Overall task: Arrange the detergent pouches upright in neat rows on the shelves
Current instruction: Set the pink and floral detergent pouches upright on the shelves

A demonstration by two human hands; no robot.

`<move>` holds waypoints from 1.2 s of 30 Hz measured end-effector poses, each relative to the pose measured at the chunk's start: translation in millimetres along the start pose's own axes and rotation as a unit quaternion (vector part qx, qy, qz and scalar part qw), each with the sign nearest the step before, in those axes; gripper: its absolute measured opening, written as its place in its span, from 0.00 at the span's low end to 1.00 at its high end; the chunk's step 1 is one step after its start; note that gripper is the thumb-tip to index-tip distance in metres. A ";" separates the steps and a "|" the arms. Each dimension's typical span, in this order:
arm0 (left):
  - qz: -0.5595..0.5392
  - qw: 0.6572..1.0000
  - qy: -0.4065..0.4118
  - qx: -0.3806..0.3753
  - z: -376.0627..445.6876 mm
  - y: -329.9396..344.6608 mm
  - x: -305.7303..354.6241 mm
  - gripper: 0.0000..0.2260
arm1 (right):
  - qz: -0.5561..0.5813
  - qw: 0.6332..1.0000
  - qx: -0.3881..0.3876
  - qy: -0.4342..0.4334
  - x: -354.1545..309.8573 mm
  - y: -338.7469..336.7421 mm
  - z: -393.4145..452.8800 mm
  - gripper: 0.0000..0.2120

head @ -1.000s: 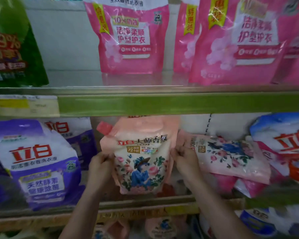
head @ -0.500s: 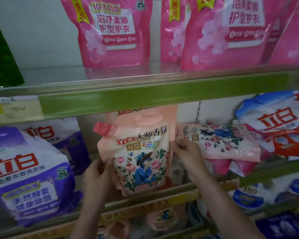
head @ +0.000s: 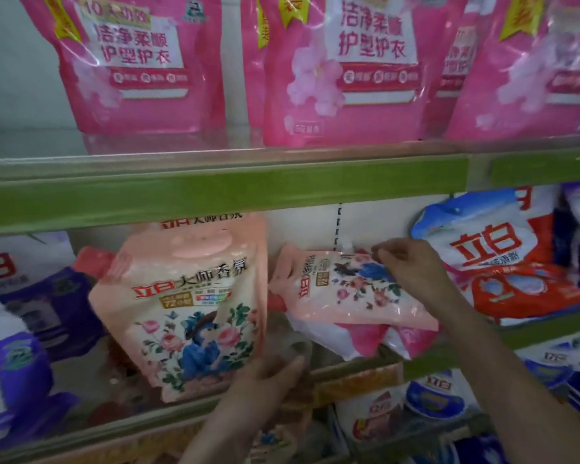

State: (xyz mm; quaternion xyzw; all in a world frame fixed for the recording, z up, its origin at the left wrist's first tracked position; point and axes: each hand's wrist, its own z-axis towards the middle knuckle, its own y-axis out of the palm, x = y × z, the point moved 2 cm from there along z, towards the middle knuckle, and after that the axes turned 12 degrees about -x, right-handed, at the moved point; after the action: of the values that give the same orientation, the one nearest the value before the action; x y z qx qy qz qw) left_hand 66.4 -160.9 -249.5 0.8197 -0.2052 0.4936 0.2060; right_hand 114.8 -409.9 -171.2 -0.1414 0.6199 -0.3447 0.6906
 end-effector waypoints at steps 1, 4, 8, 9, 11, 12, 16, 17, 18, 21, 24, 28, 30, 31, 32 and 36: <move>-0.038 0.999 0.014 0.003 7.1 14.1 3.7 0.10 | -0.018 1.000 0.000 -0.001 8.9 -12.3 5.4 0.10; -0.161 0.986 0.041 -0.010 26.3 53.8 13.6 0.11 | -0.071 0.997 -0.028 -0.005 34.2 -41.0 19.0 0.10; -0.202 0.978 0.060 0.003 50.3 92.3 20.0 0.12 | -0.111 0.990 -0.091 0.002 62.9 -60.4 43.6 0.14; -0.209 0.976 0.063 0.016 55.5 98.9 21.2 0.13 | -0.119 0.987 -0.107 -0.001 67.0 -60.9 51.5 0.14; -0.230 0.971 0.063 0.028 63.2 110.5 25.6 0.16 | -0.152 0.978 -0.145 -0.019 71.3 -56.5 71.8 0.13; -0.242 0.968 0.058 0.038 65.6 114.2 27.0 0.17 | -0.179 0.969 -0.168 -0.026 70.8 -51.3 81.8 0.14; -0.250 0.964 0.048 0.080 72.5 117.4 23.2 0.17 | -0.246 0.929 -0.275 -0.037 63.7 -17.3 114.7 0.17; -0.243 0.965 0.047 0.089 73.3 117.0 22.1 0.17 | -0.246 0.922 -0.298 -0.033 62.9 -8.7 120.3 0.15; -0.238 0.965 0.048 0.099 74.2 116.0 21.9 0.16 | -0.246 0.916 -0.317 -0.029 62.8 -0.6 125.4 0.14; -0.255 0.957 0.064 0.121 78.8 114.4 25.5 0.12 | -0.248 0.904 -0.349 -0.016 66.7 14.7 133.5 0.19; -0.255 0.955 0.057 0.140 84.5 113.8 27.1 0.12 | -0.230 0.906 -0.356 0.007 71.0 15.9 139.1 0.21; -0.243 0.950 0.062 0.188 89.2 111.8 20.7 0.12 | -0.207 0.910 -0.358 0.022 65.4 -0.6 139.8 0.21; -0.230 0.947 0.064 0.216 90.1 115.7 17.4 0.10 | -0.189 0.909 -0.370 0.036 61.2 -15.9 135.6 0.17; -0.220 0.946 0.066 0.227 89.6 118.3 16.3 0.09 | -0.172 0.910 -0.375 0.047 60.1 -25.0 131.6 0.16; -0.204 0.946 0.070 0.241 89.1 120.0 14.9 0.08 | -0.162 0.911 -0.375 0.054 60.7 -33.7 126.1 0.15; -0.069 0.943 0.119 0.304 88.2 120.2 16.0 0.11 | -0.116 0.936 -0.329 0.045 80.8 -60.5 86.9 0.18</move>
State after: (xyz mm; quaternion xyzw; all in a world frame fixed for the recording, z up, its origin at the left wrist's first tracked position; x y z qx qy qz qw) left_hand 72.3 -310.6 -256.7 0.7906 0.0375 0.6111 0.0030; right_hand 179.0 -526.4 -178.3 -0.4158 0.7084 -0.2053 0.5321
